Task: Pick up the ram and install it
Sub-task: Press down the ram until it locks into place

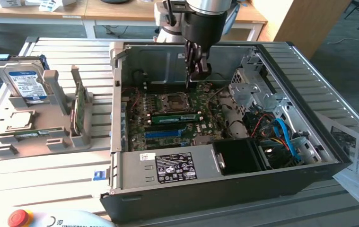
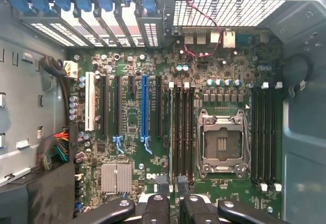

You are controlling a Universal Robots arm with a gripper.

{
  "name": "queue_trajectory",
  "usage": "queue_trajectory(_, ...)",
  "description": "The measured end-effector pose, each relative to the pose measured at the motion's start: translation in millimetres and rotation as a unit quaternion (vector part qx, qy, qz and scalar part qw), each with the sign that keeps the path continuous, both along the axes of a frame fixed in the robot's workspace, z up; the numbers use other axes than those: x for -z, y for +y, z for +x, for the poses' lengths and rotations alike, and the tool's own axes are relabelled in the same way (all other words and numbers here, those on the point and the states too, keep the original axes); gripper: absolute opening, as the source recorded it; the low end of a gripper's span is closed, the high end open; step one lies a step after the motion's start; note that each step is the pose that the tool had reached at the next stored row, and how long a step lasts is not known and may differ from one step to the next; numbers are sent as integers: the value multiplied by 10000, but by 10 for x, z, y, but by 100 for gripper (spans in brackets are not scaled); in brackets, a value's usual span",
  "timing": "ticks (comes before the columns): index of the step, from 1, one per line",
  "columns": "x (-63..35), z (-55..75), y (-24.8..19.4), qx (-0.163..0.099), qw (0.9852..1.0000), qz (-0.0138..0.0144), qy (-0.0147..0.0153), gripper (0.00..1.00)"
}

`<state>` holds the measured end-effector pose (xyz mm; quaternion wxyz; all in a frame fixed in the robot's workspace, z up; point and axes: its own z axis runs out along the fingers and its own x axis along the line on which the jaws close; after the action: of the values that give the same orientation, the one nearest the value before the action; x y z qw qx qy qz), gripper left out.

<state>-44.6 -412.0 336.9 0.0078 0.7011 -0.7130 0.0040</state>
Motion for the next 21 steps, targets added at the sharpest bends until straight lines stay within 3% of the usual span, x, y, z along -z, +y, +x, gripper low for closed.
queue_trajectory(11, -1, 0, 0, 0, 10000, -1, 1, 20)
queue_trajectory(13, -1, 0, 0, 0, 10000, -1, 0, 18)
queue_trajectory(14, -1, 0, 0, 0, 10000, -1, 0, 12)
queue_trajectory(21, -1, 0, 0, 0, 10000, -1, 1, 10)
